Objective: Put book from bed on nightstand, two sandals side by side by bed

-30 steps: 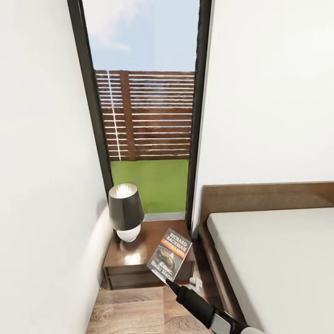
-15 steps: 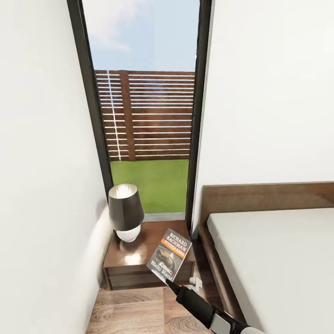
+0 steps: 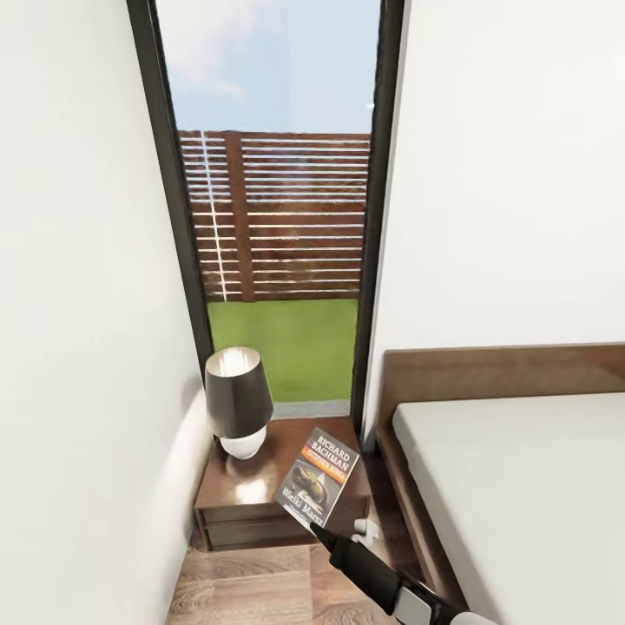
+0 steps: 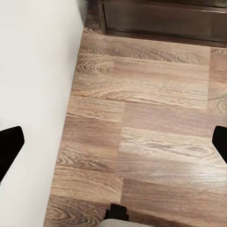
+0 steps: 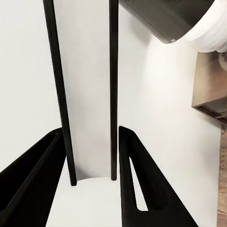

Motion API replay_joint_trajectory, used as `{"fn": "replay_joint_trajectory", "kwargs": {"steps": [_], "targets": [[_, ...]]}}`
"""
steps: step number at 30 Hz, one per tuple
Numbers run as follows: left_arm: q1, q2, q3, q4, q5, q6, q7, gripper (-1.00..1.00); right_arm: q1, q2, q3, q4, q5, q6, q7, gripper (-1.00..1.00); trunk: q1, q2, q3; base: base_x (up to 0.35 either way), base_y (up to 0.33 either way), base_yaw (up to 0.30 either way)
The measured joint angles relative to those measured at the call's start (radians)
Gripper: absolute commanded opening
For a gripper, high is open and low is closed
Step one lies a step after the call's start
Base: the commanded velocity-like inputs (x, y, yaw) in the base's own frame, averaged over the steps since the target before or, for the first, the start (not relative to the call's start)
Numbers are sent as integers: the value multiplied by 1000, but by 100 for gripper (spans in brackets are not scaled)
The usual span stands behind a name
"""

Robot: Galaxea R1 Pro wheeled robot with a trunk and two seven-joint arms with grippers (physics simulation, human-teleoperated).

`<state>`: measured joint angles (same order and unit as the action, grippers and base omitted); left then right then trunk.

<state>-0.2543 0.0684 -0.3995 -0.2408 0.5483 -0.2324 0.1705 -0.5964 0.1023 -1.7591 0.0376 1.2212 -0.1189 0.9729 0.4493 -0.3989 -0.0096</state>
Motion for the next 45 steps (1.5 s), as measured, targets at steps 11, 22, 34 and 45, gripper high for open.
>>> {"fn": "replay_joint_trajectory", "kwargs": {"steps": [11, 22, 34, 45], "targets": [[0, 0, 0, 0, 0, 0, 0, 100, 0, 0, 0, 0, 0, 0, 0, -100, 0, 0, 0, 169, 19, 0], [0, 0, 0, 0, 0, 0, 0, 100, 0, 0, 0, 0, 0, 0, 0, -100, 0, 0, 0, 187, 2, 0], [0, 0, 0, 1, 0, 0, 0, 100, 0, 0, 0, 1, 0, 0, 0, -100, 0, 0, 0, 177, 22, 0], [0, 0, 0, 1, 0, 0, 0, 100, 0, 0, -1, 0, 0, 0, 0, -100, 0, 0, 0, 170, 4, 0]]}}
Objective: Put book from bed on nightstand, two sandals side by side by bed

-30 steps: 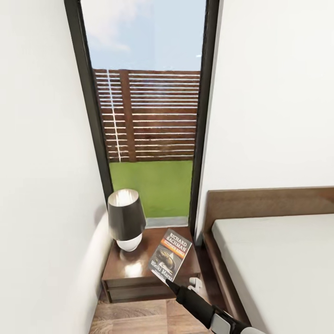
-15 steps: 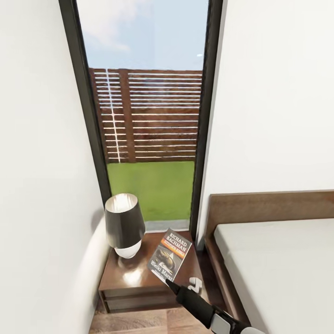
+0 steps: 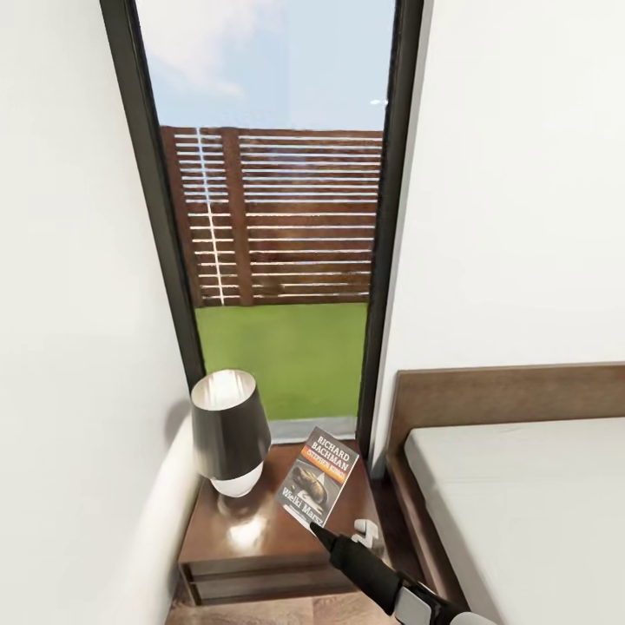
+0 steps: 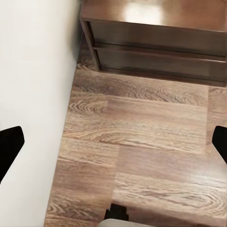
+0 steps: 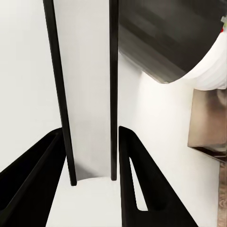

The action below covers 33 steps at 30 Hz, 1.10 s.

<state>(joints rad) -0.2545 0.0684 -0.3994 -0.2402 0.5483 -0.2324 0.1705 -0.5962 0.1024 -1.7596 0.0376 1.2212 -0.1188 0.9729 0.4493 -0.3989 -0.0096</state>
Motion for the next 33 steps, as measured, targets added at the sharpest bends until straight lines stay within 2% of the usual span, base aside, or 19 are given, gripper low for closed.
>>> {"fn": "replay_joint_trajectory", "kwargs": {"steps": [16, 33], "targets": [[0, 0, 0, 0, 0, 0, 0, 100, 0, 0, 0, 0, 0, 0, 0, -100, 0, 0, 0, 154, 0, 0], [-1, 0, -13, 40, 0, -21, 0, 100, 0, 0, 0, 0, -1, 0, -1, -100, 0, 0, 0, 109, 0, 0]]}}
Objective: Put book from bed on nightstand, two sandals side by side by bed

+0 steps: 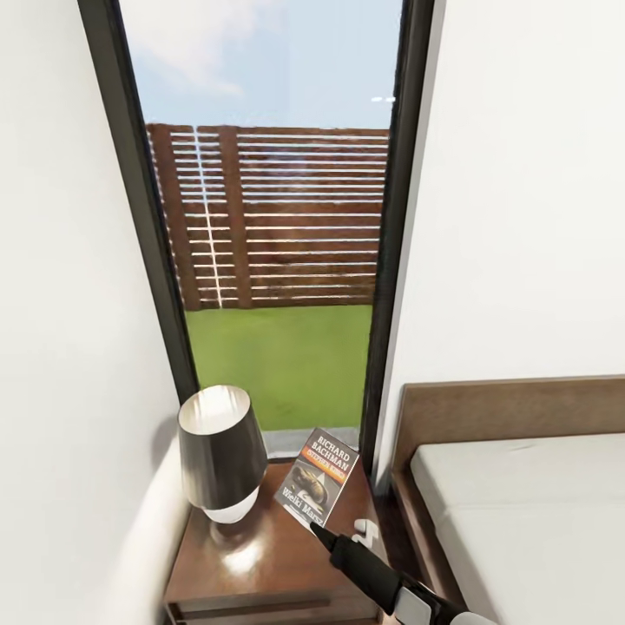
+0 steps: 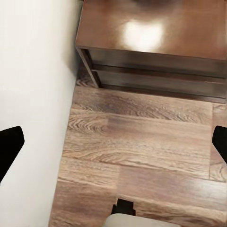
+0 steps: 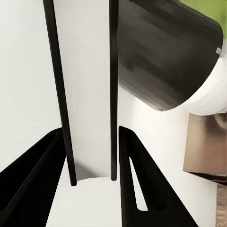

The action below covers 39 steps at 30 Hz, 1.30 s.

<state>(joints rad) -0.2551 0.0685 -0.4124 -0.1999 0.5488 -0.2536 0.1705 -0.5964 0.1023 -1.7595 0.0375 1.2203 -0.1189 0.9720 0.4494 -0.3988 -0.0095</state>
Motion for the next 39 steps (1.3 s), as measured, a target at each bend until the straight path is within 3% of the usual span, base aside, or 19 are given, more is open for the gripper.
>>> {"fn": "replay_joint_trajectory", "kwargs": {"steps": [26, 39], "targets": [[0, 0, -1, 1, 0, -2, 0, 100, 0, 0, 0, 0, 0, 0, -2, -100, 0, 0, 0, 94, 1, 0], [0, 0, -1, 1, 0, -2, 0, 100, 0, -1, -1, -1, -1, 1, -54, -100, 0, 0, 0, 124, 61, 0]]}}
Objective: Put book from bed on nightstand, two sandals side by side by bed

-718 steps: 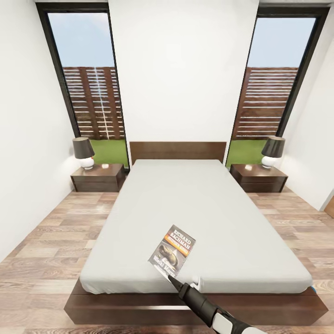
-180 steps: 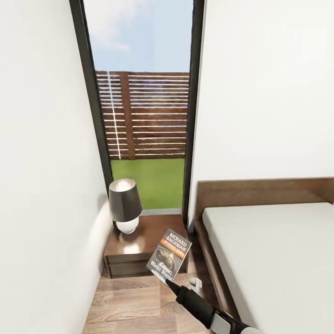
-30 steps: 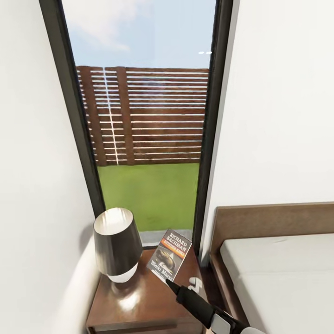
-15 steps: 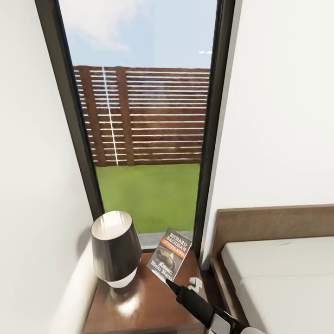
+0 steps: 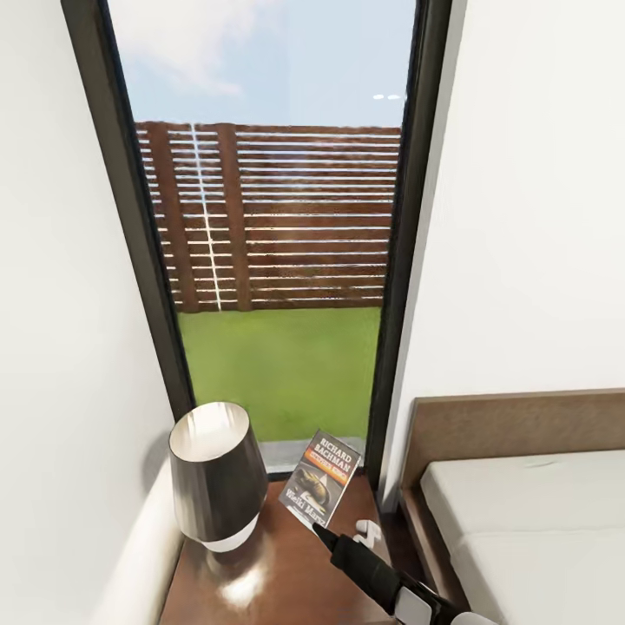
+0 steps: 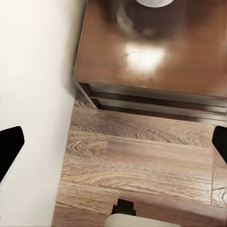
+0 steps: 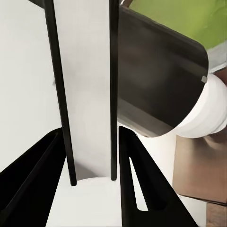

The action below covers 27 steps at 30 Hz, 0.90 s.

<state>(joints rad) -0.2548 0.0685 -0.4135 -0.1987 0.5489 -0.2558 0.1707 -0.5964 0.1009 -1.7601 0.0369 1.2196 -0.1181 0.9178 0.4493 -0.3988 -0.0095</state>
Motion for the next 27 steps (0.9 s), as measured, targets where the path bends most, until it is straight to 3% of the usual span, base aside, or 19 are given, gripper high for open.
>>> {"fn": "replay_joint_trajectory", "kwargs": {"steps": [12, 27], "targets": [[0, 0, 0, 0, 0, 0, 0, 100, 0, -3, -2, -1, -4, 8, -50, -100, 0, 0, 0, 129, 134, 0], [0, -1, -1, 0, -1, 0, 0, 100, 0, -15, -6, -2, -11, 48, -60, -100, 0, 0, 0, 28, 22, 0]]}}
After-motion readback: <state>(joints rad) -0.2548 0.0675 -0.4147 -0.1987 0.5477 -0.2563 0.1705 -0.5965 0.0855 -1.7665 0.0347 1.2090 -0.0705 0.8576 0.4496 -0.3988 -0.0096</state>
